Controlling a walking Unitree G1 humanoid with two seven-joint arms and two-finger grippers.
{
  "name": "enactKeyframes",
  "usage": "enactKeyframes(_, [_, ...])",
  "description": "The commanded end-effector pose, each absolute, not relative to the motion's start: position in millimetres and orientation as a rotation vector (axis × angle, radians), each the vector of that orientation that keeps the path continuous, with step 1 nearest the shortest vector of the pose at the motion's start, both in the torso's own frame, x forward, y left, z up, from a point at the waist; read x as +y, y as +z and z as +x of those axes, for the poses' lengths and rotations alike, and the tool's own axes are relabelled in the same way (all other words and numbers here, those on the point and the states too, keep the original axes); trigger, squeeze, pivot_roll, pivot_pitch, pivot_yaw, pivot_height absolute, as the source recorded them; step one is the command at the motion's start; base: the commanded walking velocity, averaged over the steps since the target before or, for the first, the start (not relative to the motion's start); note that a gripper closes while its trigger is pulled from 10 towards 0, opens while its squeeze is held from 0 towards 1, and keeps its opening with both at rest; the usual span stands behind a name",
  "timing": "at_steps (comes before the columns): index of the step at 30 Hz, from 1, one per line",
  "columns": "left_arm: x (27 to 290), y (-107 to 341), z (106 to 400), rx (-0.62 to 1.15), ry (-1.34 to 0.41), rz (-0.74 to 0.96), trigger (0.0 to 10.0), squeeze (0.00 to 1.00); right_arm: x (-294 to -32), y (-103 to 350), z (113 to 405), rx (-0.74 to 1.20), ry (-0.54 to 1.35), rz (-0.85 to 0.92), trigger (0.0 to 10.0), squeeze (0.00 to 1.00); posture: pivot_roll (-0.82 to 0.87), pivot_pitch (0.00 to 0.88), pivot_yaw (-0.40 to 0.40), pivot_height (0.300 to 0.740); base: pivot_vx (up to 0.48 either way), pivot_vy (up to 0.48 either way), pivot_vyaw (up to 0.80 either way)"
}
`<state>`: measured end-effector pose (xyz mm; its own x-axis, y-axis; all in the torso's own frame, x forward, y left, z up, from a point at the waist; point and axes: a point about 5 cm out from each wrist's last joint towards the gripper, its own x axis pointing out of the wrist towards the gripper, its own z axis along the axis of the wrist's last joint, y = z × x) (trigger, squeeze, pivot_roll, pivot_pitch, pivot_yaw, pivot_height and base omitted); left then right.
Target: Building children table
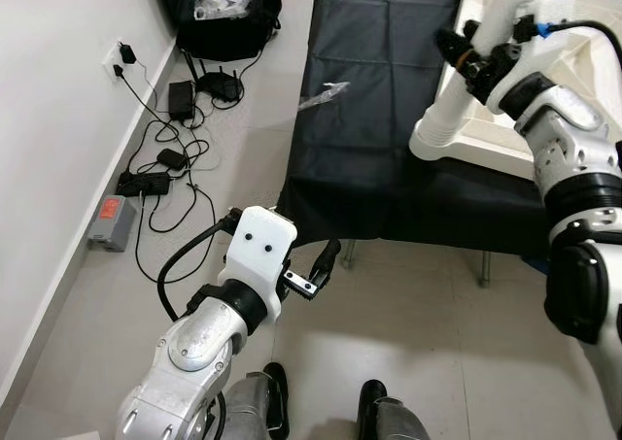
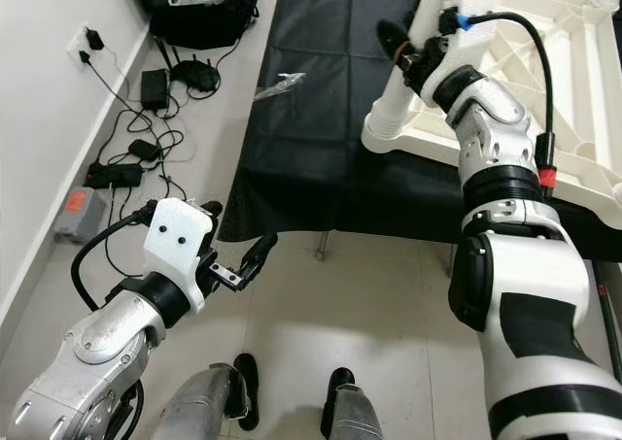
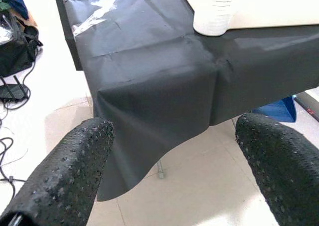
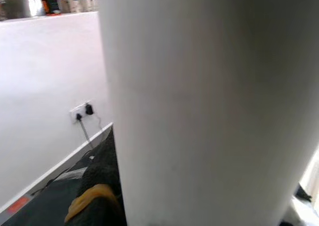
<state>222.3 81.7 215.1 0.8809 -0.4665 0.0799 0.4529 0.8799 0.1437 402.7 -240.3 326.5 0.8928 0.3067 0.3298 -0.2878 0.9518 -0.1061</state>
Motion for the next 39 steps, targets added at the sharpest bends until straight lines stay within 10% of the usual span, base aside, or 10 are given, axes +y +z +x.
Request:
enactKeyframes(1, [81, 210, 222, -0.093, -0.489, 0.124, 10.0, 0.00, -260, 289, 402, -0.196, 0.187, -0.073, 10.0, 0.00, 0.22, 0.377, -0.002, 0.740, 0.000, 0.000, 0.00])
enactKeyframes(39, [80, 209, 222, -0.098, -0.486, 0.121, 10.0, 0.00, -313, 290, 388, -0.146, -0.736, 0.175, 10.0, 0.00, 0.21, 0.372, -0.018, 0.740, 0.000, 0.000, 0.00])
